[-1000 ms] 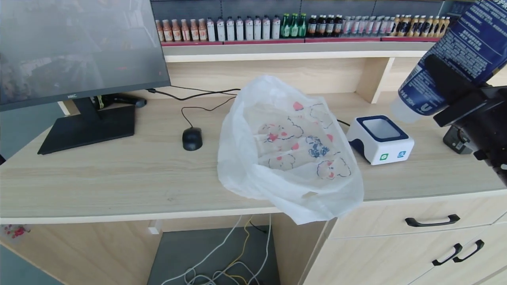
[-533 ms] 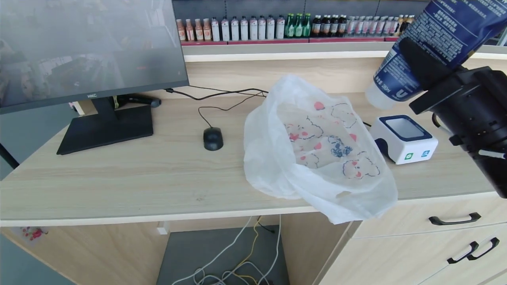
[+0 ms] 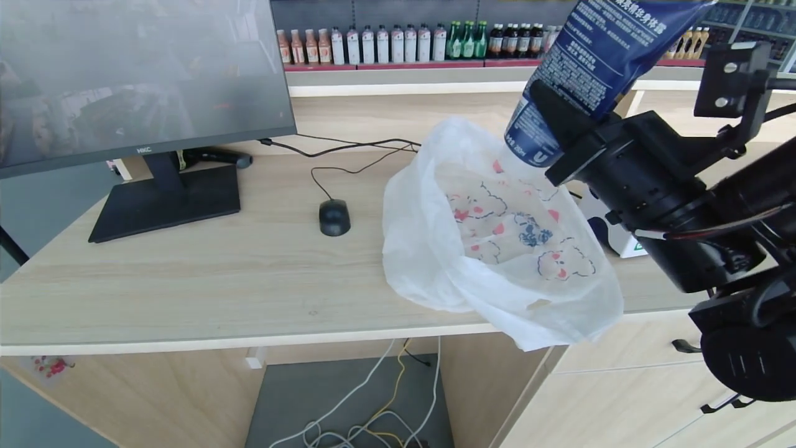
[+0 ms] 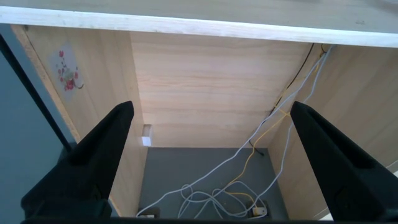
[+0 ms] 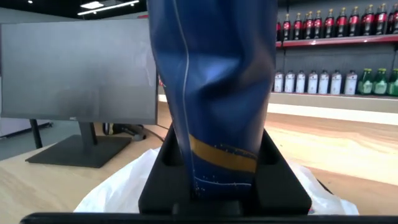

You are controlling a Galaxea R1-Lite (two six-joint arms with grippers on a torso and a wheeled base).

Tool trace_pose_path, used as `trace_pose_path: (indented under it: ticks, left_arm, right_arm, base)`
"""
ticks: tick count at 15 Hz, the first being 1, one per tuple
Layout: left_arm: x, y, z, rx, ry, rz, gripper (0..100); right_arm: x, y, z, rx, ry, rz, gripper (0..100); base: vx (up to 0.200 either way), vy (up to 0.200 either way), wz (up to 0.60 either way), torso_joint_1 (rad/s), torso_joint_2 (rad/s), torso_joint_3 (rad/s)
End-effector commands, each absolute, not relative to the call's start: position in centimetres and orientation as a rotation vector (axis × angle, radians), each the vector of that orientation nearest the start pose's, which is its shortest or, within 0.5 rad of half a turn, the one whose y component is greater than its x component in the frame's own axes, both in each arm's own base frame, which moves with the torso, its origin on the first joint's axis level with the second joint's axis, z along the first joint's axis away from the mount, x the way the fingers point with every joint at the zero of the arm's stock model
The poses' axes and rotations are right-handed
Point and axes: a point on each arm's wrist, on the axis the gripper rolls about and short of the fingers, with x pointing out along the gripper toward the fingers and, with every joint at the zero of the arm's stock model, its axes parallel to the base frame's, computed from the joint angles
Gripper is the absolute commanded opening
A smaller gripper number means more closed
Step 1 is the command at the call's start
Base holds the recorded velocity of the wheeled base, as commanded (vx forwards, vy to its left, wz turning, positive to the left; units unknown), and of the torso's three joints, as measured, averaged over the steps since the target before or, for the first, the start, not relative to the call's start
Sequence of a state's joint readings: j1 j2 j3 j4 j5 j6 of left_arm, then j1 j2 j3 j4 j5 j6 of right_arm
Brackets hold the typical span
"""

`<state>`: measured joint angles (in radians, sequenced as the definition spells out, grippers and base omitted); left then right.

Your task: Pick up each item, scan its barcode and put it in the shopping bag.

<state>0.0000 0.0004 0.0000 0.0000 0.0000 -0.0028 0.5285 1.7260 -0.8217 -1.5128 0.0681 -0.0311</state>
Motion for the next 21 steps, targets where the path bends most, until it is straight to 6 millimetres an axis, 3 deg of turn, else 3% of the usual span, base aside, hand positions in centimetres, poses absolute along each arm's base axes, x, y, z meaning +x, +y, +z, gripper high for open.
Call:
trace_pose_path:
  ticks: [1,6,14,21]
  left_arm:
    - [-2.3,0.0,7.5,-0.003,0.0,0.0,100]
    - [-2.3,0.0,7.5,-0.003,0.0,0.0,100]
    - [-2.3,0.0,7.5,-0.003,0.0,0.0,100]
    - [-2.3,0.0,7.5,-0.003,0.0,0.0,100]
  right_arm:
    - [27.5,17.4,23.9,0.102,-0.534,0.606,0]
    - [27.5,20.6,20.6,0.097,-0.428,0.686,0]
    - [27.7,20.5,17.1,0.068,-0.309,0.689,0]
    - [28.1,21.0,15.3,0.054,-0.256,0.695,0]
  base:
    - [0.0,0.0,0.0,0.0,0.0,0.0]
    - [0.0,0.0,0.0,0.0,0.0,0.0]
    - [0.0,0.0,0.0,0.0,0.0,0.0]
    - [0.0,0.0,0.0,0.0,0.0,0.0]
